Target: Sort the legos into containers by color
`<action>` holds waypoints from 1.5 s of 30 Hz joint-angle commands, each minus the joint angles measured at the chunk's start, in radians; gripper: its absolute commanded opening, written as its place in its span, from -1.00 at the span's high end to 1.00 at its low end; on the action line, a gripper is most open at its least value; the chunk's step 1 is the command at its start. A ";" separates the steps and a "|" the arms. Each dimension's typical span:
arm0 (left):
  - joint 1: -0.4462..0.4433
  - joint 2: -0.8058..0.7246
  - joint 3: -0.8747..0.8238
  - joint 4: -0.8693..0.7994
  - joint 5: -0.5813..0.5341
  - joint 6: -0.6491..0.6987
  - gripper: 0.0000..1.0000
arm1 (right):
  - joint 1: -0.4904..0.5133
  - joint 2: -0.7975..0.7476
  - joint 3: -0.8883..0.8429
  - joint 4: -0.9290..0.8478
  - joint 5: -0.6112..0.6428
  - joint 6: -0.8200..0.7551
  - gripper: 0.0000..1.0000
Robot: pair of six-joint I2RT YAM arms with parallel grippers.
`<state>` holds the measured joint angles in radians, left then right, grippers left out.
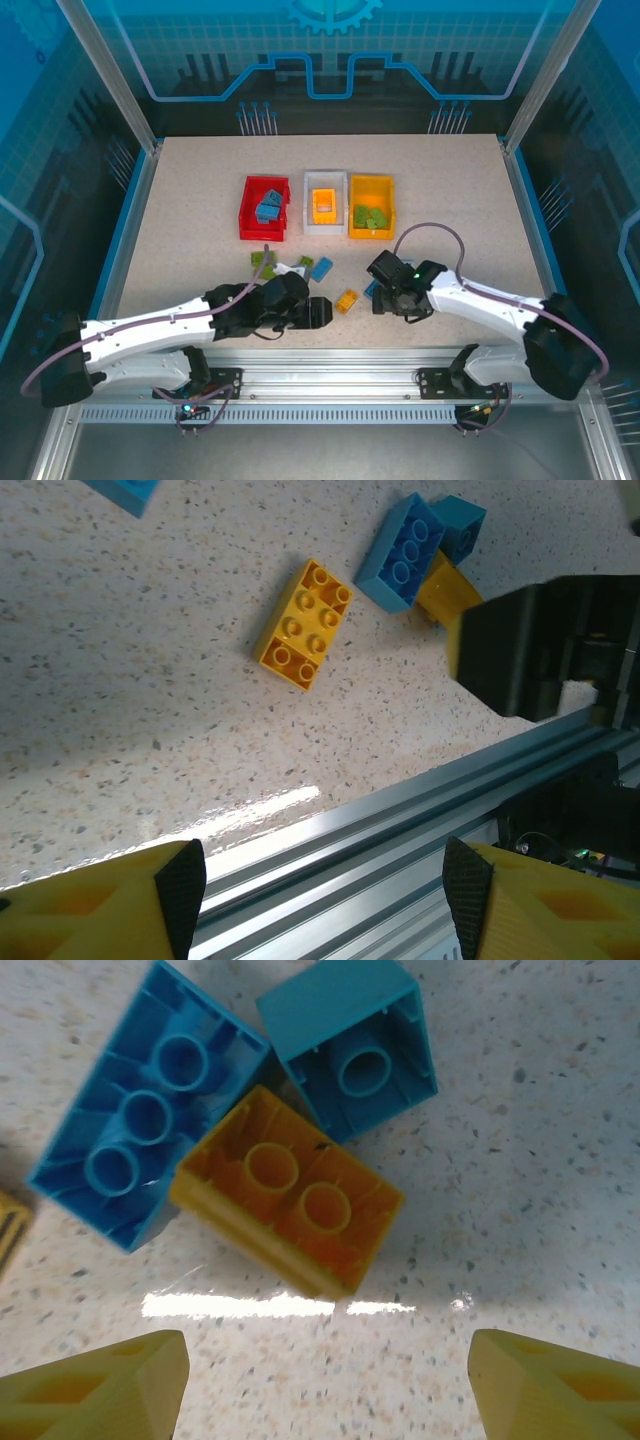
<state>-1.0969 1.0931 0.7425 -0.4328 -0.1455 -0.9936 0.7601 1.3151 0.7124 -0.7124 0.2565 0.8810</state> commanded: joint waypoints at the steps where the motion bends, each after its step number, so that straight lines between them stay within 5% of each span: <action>1: -0.018 0.008 0.032 0.041 -0.044 -0.010 -0.36 | -0.030 0.092 0.023 0.024 -0.049 -0.105 -0.50; 17: -0.032 -0.053 0.014 0.043 -0.072 -0.004 -0.36 | -0.101 0.344 0.220 -0.013 0.059 -0.295 -0.23; 28: -0.032 -0.071 0.006 0.041 -0.071 -0.009 -0.35 | -0.052 0.249 0.173 -0.022 0.054 -0.249 0.30; 35: -0.028 -0.150 0.075 -0.071 -0.158 0.015 -0.36 | 0.056 0.079 0.235 -0.129 0.104 -0.157 0.36; 39: 0.053 -0.182 0.157 -0.145 -0.171 0.075 -0.38 | 0.053 0.107 0.381 -0.102 0.082 -0.180 0.35; 45: 0.312 -0.092 0.280 -0.161 -0.001 0.183 -0.38 | -0.007 0.431 0.789 -0.075 0.046 -0.252 0.37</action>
<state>-0.8612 0.9581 0.9661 -0.5468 -0.2234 -0.8940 0.7830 1.6073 1.3594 -0.8001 0.3061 0.6636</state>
